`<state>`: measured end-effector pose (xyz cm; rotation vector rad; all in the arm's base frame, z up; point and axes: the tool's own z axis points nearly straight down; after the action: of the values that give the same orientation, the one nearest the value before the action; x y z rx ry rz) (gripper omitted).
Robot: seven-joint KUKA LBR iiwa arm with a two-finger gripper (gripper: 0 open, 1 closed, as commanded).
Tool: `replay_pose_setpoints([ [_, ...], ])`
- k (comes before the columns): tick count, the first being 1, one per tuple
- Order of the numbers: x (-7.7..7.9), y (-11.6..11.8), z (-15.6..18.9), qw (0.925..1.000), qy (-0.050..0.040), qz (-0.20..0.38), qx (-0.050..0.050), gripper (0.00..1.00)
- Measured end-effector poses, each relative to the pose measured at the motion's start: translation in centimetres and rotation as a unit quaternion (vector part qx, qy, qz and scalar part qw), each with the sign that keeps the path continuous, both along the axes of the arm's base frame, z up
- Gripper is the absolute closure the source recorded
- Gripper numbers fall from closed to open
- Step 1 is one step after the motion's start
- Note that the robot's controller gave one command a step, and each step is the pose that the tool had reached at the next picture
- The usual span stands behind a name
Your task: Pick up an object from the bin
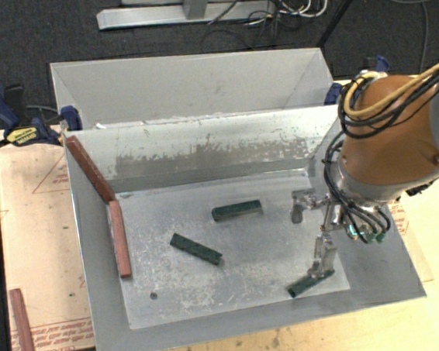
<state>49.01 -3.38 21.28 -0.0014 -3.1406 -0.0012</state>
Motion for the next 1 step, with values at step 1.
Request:
replay_pose_setpoints([
  [1, -0.42, -4.59, -14.09, 0.9879, -0.0107, 0.154, -0.001, 0.00],
])
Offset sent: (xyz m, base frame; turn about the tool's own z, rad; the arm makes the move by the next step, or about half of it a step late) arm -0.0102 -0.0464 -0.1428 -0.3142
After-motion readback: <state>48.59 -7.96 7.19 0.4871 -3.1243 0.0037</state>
